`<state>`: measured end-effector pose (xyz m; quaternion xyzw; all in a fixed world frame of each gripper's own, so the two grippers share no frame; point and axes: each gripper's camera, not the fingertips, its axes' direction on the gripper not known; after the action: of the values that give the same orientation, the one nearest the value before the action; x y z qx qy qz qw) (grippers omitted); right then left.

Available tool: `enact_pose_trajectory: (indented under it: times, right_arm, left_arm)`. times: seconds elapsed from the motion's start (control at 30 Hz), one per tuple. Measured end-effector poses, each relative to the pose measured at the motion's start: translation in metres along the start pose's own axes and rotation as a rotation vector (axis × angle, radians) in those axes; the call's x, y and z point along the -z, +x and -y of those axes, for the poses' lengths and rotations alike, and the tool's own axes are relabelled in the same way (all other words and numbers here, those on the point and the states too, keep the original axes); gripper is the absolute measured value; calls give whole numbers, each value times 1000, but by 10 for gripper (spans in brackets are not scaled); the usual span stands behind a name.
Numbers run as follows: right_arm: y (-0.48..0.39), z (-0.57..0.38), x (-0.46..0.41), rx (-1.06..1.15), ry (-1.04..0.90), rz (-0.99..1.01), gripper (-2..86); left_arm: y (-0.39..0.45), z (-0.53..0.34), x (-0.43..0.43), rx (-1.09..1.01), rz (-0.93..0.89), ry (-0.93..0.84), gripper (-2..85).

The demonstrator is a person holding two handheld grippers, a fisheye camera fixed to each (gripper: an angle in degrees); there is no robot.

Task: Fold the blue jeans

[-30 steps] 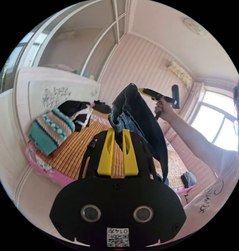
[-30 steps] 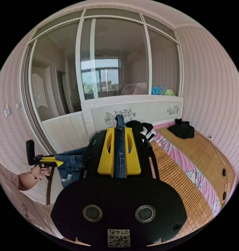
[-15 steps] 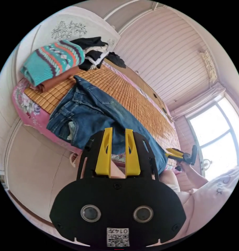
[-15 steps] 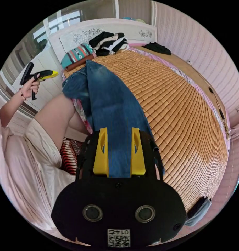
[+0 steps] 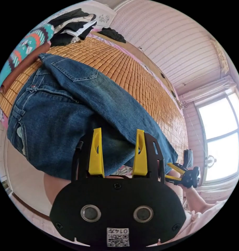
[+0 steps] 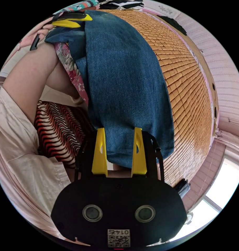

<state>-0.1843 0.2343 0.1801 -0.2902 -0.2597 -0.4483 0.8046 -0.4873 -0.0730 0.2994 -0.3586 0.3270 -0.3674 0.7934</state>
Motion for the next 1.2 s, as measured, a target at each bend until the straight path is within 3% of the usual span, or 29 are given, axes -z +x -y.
enact_pose_trajectory:
  times: [0.1, 0.17, 0.27, 0.6, 0.73, 0.87, 0.97, 1.03, 1.2]
  right_arm:
    - [16, -9, 8, -26, 35, 103, 71]
    - [29, -18, 15, -76, 61, 192, 14]
    - [46, -38, 36, -111, 122, 193, 1]
    - [161, -91, 149, -90, 317, 243, -5]
    - [231, -84, 200, 31, 375, 162, -5]
    - [342, -64, 234, -215, 587, 47, -1]
    - [378, -70, 223, -399, 671, 89, 8]
    - [366, -78, 204, -395, 677, 75, 25]
    - [294, -89, 88, -325, 489, 113, 95]
  left_arm:
    - [-10, 8, -13, 72, -56, -30, 128]
    - [-15, 11, -25, 81, -149, -57, 47]
    - [-14, 12, -24, 44, -199, -58, -4]
    - [61, 24, 43, -332, -298, 121, -9]
    - [122, 49, 59, -530, -164, 188, -5]
    - [148, 82, 34, -560, -114, 170, 39]
    - [139, 75, 19, -478, -114, 158, 63]
    - [131, 49, 12, -496, -125, 150, 71]
    - [118, -59, -24, -681, -68, 45, 67]
